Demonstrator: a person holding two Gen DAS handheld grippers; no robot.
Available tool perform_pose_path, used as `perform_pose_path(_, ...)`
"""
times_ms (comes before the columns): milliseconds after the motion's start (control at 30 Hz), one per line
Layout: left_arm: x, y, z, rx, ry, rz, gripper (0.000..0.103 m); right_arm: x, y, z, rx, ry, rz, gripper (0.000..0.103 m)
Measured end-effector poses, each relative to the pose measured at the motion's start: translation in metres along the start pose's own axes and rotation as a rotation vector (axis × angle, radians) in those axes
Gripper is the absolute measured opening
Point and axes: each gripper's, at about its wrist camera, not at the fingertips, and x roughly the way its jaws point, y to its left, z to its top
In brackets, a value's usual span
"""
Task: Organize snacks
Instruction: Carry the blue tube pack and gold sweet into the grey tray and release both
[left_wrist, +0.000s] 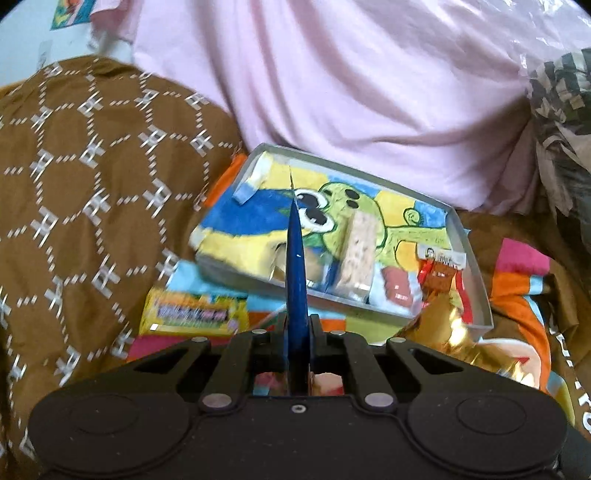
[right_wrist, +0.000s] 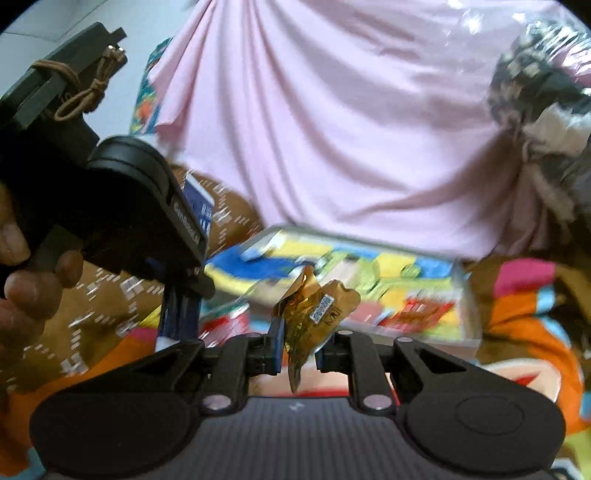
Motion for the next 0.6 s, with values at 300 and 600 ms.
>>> perform_pose_path(300,0.034,-0.025,0.050,-0.019,-0.046,-0.013,0.010,0.042,-0.044,0.007,0.116,-0.044,-0.041,0.018)
perform_pose_path(600,0.067,-0.042,0.080,-0.039,-0.103,-0.034,0.010,0.064,-0.075,-0.001,0.184,-0.018,-0.043,0.018)
